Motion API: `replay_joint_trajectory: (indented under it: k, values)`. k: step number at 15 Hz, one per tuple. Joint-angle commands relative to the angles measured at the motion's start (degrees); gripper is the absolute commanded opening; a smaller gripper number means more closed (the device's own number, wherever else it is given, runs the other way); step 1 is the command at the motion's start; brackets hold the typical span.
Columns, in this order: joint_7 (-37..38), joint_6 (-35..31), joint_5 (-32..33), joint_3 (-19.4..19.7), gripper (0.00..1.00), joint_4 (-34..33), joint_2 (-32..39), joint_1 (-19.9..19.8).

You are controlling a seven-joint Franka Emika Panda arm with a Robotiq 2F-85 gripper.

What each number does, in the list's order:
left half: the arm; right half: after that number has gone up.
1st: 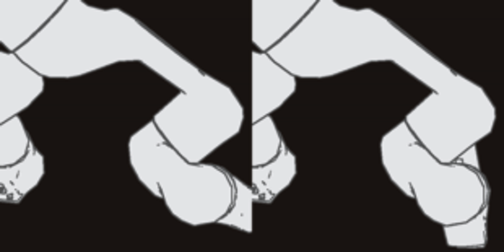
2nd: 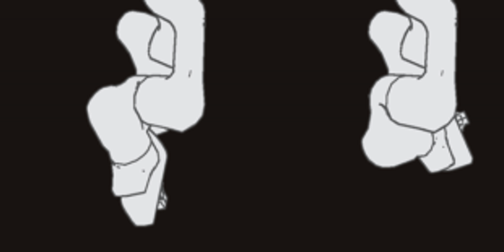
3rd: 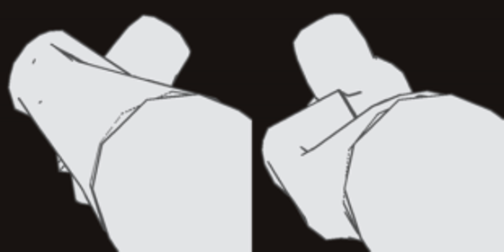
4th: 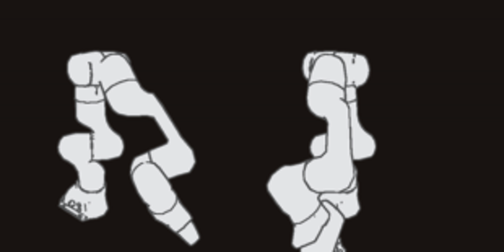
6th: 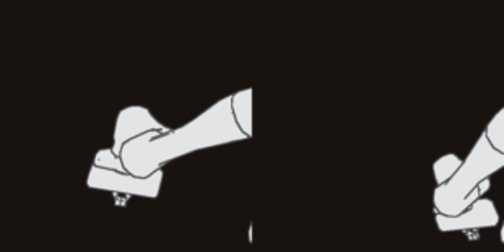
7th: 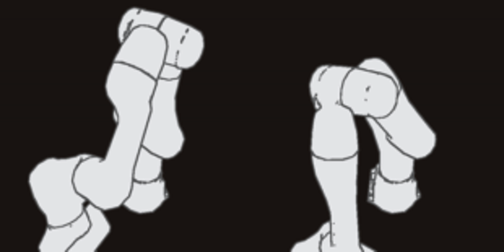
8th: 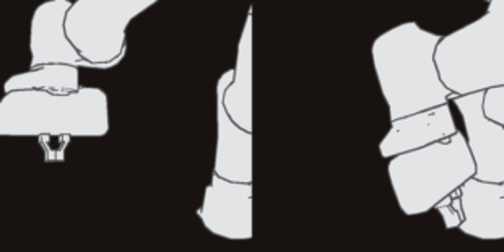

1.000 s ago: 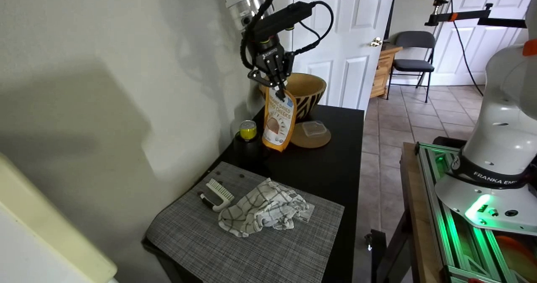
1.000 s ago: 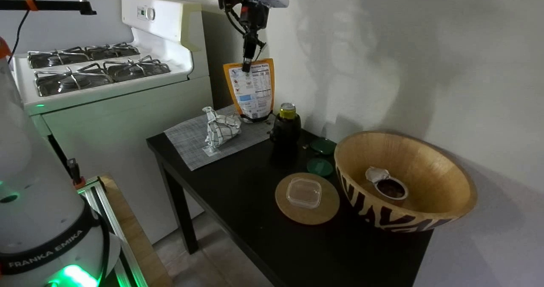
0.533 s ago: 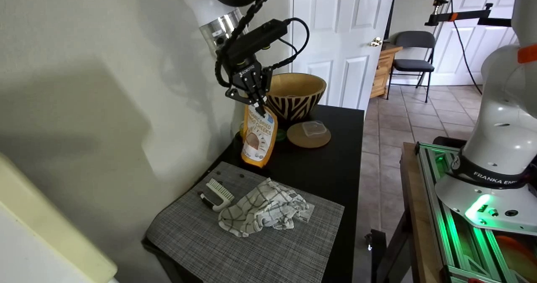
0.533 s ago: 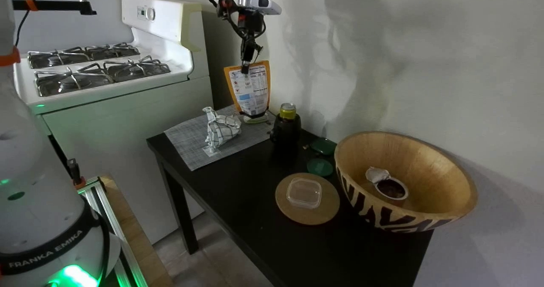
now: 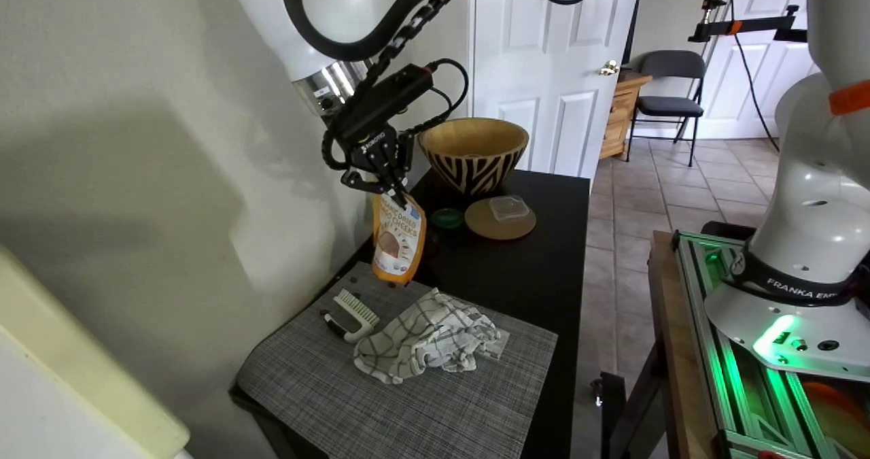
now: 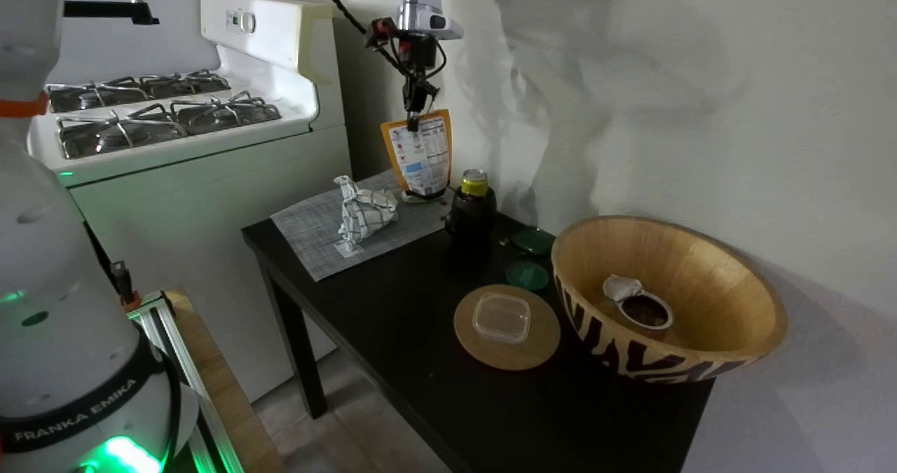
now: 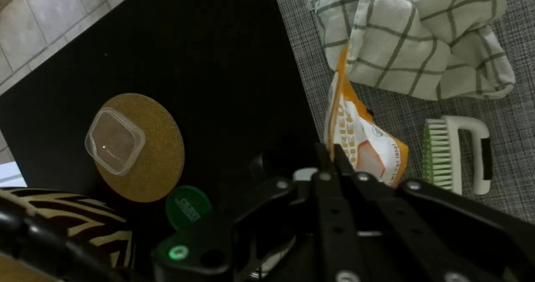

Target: Correctly position the orange packet

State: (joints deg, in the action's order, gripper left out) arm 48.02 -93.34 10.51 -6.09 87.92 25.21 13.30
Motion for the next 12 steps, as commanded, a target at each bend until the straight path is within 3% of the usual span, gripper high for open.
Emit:
replay_joint_trajectory:
  k: [1,7,11,12]
  values:
    - [-0.85,1.2,1.19,1.27,0.01,-5.56,5.09,2.26]
    - [-1.86,0.97,0.79,1.84,0.01,-6.93,8.04,3.94]
    - [0.26,-1.29,-0.23,2.06,0.01,-2.0,4.48,4.24]
    - [-1.0,0.12,-0.26,2.06,0.01,-5.27,7.02,4.16]
